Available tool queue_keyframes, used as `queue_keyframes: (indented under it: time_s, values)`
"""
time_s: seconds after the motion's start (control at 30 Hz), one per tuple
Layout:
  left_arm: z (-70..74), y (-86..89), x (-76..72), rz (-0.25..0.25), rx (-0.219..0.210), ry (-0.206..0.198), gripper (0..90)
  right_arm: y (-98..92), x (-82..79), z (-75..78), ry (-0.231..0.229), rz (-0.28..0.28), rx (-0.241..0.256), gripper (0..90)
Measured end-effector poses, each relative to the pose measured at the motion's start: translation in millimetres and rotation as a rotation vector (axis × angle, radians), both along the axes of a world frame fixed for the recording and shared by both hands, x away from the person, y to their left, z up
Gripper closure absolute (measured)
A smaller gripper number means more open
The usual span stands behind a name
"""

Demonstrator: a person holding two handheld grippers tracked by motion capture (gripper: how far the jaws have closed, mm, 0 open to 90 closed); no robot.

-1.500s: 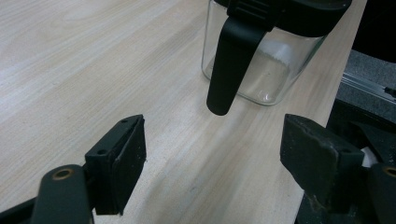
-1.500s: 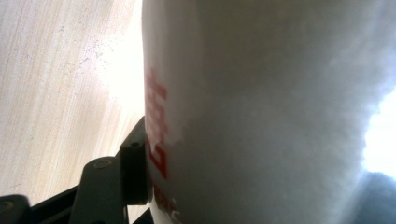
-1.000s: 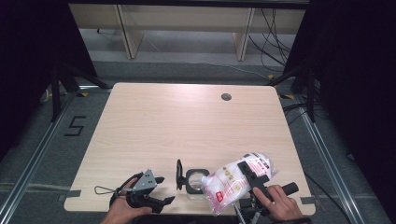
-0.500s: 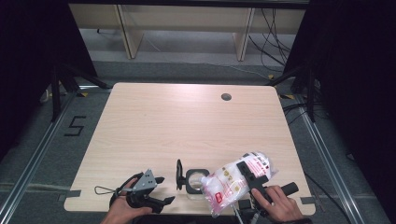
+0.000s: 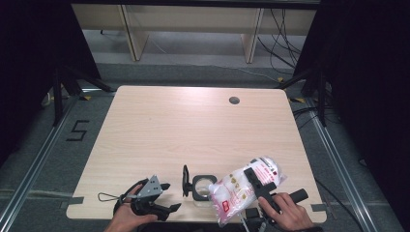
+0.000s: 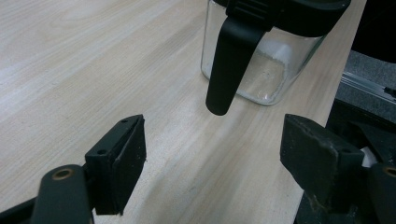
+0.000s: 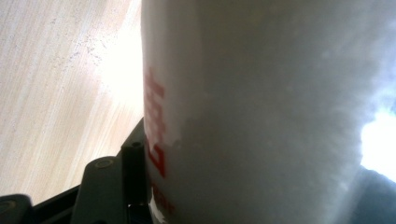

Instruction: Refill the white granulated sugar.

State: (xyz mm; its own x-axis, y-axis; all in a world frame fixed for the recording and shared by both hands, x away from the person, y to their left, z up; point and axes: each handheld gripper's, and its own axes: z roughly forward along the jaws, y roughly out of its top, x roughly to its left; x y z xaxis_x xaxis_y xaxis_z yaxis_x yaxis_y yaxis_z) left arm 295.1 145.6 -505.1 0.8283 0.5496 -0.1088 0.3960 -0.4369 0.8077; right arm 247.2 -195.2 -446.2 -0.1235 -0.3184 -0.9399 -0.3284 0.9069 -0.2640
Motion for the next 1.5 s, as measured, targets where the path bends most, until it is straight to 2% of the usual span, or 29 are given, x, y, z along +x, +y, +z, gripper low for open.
queue_keyframes:
  time_s: [0.13, 0.27, 0.33, 0.37, 0.53, 0.7, 0.73, 0.8, 0.87, 0.93, 0.97, 1.03, 1.13, 1.23, 1.27, 1.37, 1.4, 1.43, 1.5]
  values:
    - [-0.2, -0.2, 0.1, -0.002, -0.001, 0.0, 22.3, -0.3, -0.5, 1.2, -0.004, 0.0, 0.003, 39.4]
    - [0.0, 0.0, 0.1, -0.001, 0.0, -0.001, 22.3, 0.6, -2.4, 0.8, -0.016, -0.009, -0.019, 39.5]
    - [0.0, 0.2, 0.2, -0.002, 0.004, -0.002, 22.3, 0.9, -2.2, 1.9, -0.017, -0.001, -0.02, 39.5]
    - [-0.1, -0.2, -0.1, -0.001, -0.001, -0.001, 22.3, 2.2, -1.2, 3.1, -0.026, 0.019, -0.04, 39.5]
    - [-0.1, 0.0, 0.0, -0.002, -0.001, 0.0, 22.3, 0.8, -1.7, 1.8, -0.017, 0.004, -0.018, 39.6]
    - [0.0, -0.1, 0.1, -0.004, 0.004, -0.001, 22.3, 1.9, -0.6, 0.4, -0.02, 0.014, -0.049, 39.7]
    - [0.0, -0.1, 0.1, -0.004, 0.004, -0.001, 22.3, 1.9, -0.6, 0.4, -0.02, 0.014, -0.049, 39.7]
    - [-0.3, 0.0, 0.3, -0.002, 0.003, -0.001, 22.3, -0.1, -0.9, -1.4, -0.003, -0.008, -0.019, 39.8]
    - [-0.1, 0.3, 0.5, -0.004, 0.009, -0.003, 22.3, 0.2, -0.1, 0.6, -0.02, 0.01, -0.03, 39.8]
    - [-0.2, 0.2, 0.6, -0.003, 0.008, -0.003, 22.3, -0.4, 0.8, 1.8, -0.021, 0.014, -0.028, 39.9]
    - [-0.1, 0.2, 0.4, -0.004, 0.01, -0.003, 22.3, -1.8, -0.1, 0.2, -0.013, -0.01, -0.011, 39.9]
    - [0.0, 0.4, 0.4, -0.004, 0.009, -0.004, 22.3, -2.0, 1.4, 1.7, -0.013, 0.01, -0.021, 39.9]
    - [-0.2, -0.1, -0.1, -0.002, -0.002, 0.0, 22.3, -4.7, 1.4, -0.8, 0.011, -0.01, 0.021, 39.9]
    - [0.0, 0.4, 0.4, -0.004, 0.008, -0.003, 22.3, -4.7, 1.6, -1.3, 0.006, -0.008, 0.007, 40.0]
    - [0.0, 0.3, 0.5, -0.004, 0.009, -0.003, 22.3, -4.6, 1.1, -3.3, 0.006, -0.021, 0.017, 40.0]
    - [-0.2, -0.2, 0.0, -0.004, -0.001, 0.0, 22.3, -2.7, 1.3, 0.4, -0.012, 0.011, -0.021, 40.0]
    - [0.0, 0.4, 0.6, -0.004, 0.01, -0.004, 22.3, -2.4, 0.6, 1.2, -0.009, 0.008, -0.016, 40.0]
    - [-0.2, -0.1, 0.0, -0.003, -0.001, 0.0, 22.3, -2.4, -0.8, 0.0, -0.011, -0.007, 0.005, 40.0]
    - [-0.1, 0.0, -0.1, -0.002, -0.001, 0.0, 22.3, -1.9, -0.8, 0.6, -0.013, -0.004, -0.001, 40.1]
